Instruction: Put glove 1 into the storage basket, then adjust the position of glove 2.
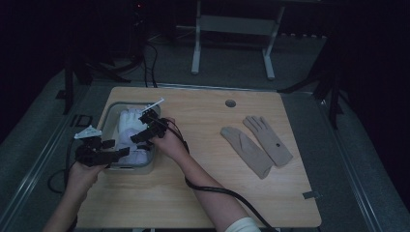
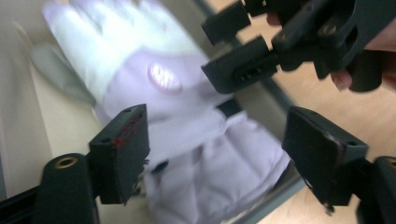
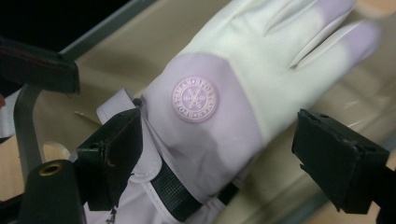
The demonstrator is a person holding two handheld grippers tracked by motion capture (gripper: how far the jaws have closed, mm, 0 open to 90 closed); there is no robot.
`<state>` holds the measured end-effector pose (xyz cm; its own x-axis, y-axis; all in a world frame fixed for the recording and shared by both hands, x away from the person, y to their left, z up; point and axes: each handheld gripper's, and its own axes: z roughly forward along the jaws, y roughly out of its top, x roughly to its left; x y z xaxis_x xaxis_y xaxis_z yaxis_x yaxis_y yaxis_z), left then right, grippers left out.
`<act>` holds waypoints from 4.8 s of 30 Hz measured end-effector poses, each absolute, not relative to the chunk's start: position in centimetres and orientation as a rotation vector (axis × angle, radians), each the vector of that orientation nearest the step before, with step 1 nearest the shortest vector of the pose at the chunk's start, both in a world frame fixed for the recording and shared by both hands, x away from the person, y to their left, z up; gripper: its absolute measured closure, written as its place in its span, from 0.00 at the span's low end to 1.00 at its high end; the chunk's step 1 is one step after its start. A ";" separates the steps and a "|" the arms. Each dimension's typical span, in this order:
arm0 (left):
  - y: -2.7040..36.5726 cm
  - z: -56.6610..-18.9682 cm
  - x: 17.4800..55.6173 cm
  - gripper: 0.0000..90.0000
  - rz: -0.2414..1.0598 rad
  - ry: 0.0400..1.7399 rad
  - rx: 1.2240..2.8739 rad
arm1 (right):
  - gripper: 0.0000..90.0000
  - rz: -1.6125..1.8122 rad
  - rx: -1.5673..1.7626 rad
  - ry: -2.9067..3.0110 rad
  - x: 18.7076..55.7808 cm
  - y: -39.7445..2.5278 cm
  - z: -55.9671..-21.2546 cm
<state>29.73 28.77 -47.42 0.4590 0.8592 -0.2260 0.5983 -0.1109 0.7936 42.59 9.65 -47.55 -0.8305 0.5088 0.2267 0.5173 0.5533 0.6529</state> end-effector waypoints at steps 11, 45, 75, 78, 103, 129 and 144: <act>24.3 -47.2 28.8 0.08 0.362 1.147 1.718 | 0.16 -1.252 -0.872 -2.776 41.3 4.5 -44.4; 11.9 -52.2 28.7 0.03 0.153 0.830 1.889 | 0.15 -1.295 -0.926 -2.848 38.3 -11.8 -47.4; 11.1 -56.3 27.3 0.03 0.235 0.763 1.955 | 0.15 -1.338 -1.190 -2.789 33.9 -24.9 -53.1; 11.2 -56.3 27.4 0.03 0.223 0.765 1.943 | 0.14 -1.358 -1.248 -2.785 33.7 -25.7 -53.2; 11.2 -56.4 27.2 0.03 0.213 0.758 1.934 | 0.52 -1.232 -1.277 -2.954 41.6 -26.4 -53.1; 11.1 -56.5 27.1 0.03 0.222 0.756 1.950 | 0.89 -1.410 -1.612 -2.680 38.0 -21.5 -51.1; 11.2 -56.2 26.8 0.03 0.242 0.735 1.938 | 0.89 -1.422 -2.126 -2.458 38.5 -12.8 -52.0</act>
